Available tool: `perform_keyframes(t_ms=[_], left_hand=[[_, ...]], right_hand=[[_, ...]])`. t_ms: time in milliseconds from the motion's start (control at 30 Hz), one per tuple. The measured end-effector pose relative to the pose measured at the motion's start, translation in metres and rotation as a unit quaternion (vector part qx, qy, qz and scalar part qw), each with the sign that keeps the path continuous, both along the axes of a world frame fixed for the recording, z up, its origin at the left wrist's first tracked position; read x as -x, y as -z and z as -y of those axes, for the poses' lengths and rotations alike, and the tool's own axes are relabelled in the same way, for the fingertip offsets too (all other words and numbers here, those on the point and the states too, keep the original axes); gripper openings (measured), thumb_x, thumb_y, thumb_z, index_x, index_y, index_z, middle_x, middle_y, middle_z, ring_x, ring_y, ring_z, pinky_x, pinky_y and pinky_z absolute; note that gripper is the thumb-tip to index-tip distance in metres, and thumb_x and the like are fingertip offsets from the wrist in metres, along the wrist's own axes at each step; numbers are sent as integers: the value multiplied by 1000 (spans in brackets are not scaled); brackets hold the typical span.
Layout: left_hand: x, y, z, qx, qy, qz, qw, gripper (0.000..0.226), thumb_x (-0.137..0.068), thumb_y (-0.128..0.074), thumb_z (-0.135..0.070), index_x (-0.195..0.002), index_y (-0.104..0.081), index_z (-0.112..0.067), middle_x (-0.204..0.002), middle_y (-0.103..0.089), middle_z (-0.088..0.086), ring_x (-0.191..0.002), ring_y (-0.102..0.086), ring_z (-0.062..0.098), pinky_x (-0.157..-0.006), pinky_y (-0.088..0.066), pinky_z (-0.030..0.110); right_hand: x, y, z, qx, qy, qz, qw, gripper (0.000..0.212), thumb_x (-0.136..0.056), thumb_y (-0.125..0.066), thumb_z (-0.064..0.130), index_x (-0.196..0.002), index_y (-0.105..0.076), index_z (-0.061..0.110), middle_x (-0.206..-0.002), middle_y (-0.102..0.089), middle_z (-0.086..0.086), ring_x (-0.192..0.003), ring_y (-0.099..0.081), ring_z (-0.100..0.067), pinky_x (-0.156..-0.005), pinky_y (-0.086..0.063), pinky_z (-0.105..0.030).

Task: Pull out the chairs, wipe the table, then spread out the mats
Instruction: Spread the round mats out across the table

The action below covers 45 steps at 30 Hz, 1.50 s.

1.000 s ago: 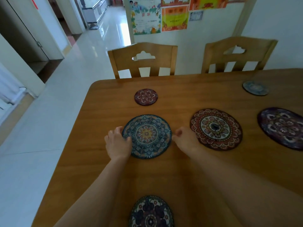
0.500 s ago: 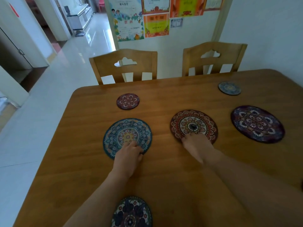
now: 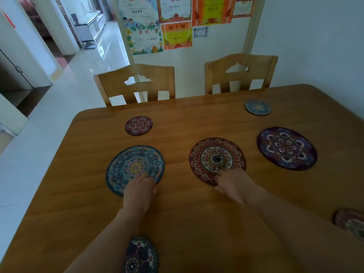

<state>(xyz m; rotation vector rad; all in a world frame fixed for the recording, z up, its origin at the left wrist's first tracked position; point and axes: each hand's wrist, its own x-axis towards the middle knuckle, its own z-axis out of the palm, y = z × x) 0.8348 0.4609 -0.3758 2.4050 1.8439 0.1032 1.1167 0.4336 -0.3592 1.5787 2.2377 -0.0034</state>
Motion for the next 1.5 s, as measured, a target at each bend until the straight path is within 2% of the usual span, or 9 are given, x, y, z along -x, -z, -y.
perform_keyframes(t_ms=[133, 300, 467, 567, 733, 900, 1133, 1300, 1500], left_hand=[[-59, -6, 22, 33, 21, 63, 997, 28, -100, -44, -38, -112, -63, -23, -120, -53, -7, -116, -50, 13, -97, -43, 28], [-167, 0, 37, 37, 47, 160, 985, 26, -98, -52, -37, -121, -60, -30, -123, -54, -11, -117, -48, 10, -94, -40, 22], [-236, 8, 38, 91, 14, 173, 981, 35, -96, -56, -37, -130, -56, -28, -136, -48, -8, -135, -35, 20, -110, -37, 37], [-249, 6, 37, 93, -14, 134, 987, 38, -97, -55, -36, -135, -53, -28, -140, -43, -8, -137, -31, 18, -110, -37, 35], [-256, 2, 32, 50, -3, 65, 997, 29, -98, -54, -31, -125, -60, -25, -129, -47, -9, -126, -41, 11, -90, -50, 27], [-264, 4, 28, 41, 17, -22, 999, 23, -99, -49, -24, -111, -67, -17, -121, -54, -3, -118, -48, 16, -87, -53, 30], [-271, 5, 30, 27, 0, -27, 999, 22, -99, -47, -20, -109, -66, -15, -116, -56, -1, -115, -51, 17, -88, -52, 28], [-272, 0, 36, 75, -25, 27, 997, 25, -96, -56, -23, -116, -65, -11, -125, -52, 1, -129, -44, 22, -103, -43, 30], [-263, -17, 62, 189, -18, 53, 980, 51, -95, -57, -36, -141, -47, -17, -155, -30, 4, -142, -27, 25, -116, -26, 38]], right_hand=[[-51, -11, 15, -14, 93, -99, 991, 35, -105, -32, 37, -123, -55, 17, -125, -56, -3, -111, -55, -20, -86, -49, -34], [-153, -9, 28, -37, 207, -41, 977, 32, -104, -39, 33, -129, -48, 17, -127, -51, -1, -115, -53, -20, -83, -51, -34], [-213, -5, 25, -39, 252, -77, 964, 46, -98, -49, 42, -136, -36, 19, -134, -43, -3, -126, -43, -23, -90, -50, -36], [-228, -2, 16, -25, 213, -71, 974, 36, -101, -47, 34, -132, -41, 17, -132, -45, -4, -124, -43, -25, -89, -50, -37], [-240, 0, 9, 14, 11, 61, 998, 40, -97, -44, 0, -136, -42, 7, -131, -47, -14, -115, -52, -30, -81, -48, -38], [-270, 1, 19, 13, -47, 120, 992, 31, -100, -40, 5, -130, -49, 9, -122, -55, -11, -105, -57, -26, -70, -39, -34], [-286, -3, 32, 22, -49, 115, 992, 27, -102, -40, 10, -127, -51, 11, -120, -58, -8, -103, -60, -25, -72, -42, -34], [-285, -3, 40, 23, -42, 120, 992, 30, -101, -40, 6, -130, -49, 8, -125, -53, -13, -107, -57, -26, -79, -46, -36], [-264, -8, 65, -25, 177, -33, 983, 33, -100, -39, 25, -132, -46, 17, -134, -47, -6, -114, -54, -23, -83, -48, -35]])
